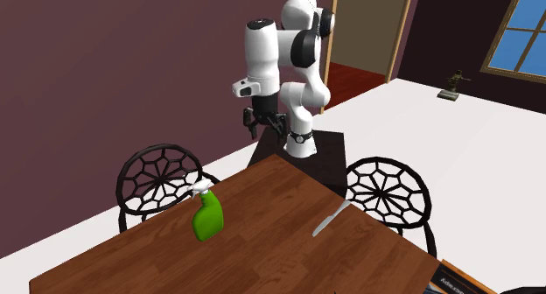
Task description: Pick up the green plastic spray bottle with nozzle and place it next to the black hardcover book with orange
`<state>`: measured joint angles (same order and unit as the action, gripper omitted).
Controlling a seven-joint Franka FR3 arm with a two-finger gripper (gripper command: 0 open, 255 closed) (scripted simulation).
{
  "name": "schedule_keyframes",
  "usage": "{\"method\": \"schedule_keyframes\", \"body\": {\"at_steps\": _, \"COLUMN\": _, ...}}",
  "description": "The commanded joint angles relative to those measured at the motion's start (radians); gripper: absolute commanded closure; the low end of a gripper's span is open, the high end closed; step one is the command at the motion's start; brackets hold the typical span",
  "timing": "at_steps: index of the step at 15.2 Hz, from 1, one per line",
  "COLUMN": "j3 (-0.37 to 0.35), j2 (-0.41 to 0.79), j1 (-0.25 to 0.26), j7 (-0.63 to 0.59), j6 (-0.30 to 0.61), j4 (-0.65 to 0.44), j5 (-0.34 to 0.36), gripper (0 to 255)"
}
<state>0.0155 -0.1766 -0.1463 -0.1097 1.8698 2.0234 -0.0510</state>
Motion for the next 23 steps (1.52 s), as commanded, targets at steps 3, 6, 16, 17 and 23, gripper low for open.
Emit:
{"method": "schedule_keyframes", "body": {"at_steps": 3, "j3": 0.022, "j2": 0.15, "j1": -0.026, "j7": -0.04, "j6": 0.006, "j4": -0.133, "j5": 0.008, "gripper": 0}}
{"method": "schedule_keyframes", "body": {"at_steps": 6, "j3": 0.042, "j2": 0.254, "j1": -0.045, "j7": -0.066, "j6": 0.0, "j4": -0.235, "j5": 0.009, "gripper": 0}}
{"method": "schedule_keyframes", "body": {"at_steps": 16, "j3": 0.107, "j2": 0.618, "j1": -0.125, "j7": -0.142, "j6": -0.085, "j4": -0.653, "j5": -0.017, "gripper": 0}}
{"method": "schedule_keyframes", "body": {"at_steps": 17, "j3": 0.109, "j2": 0.63, "j1": -0.129, "j7": -0.144, "j6": -0.089, "j4": -0.668, "j5": -0.018, "gripper": 0}}
{"method": "schedule_keyframes", "body": {"at_steps": 23, "j3": 0.108, "j2": 0.635, "j1": -0.126, "j7": -0.142, "j6": -0.011, "j4": -0.595, "j5": -0.019, "gripper": 0}}
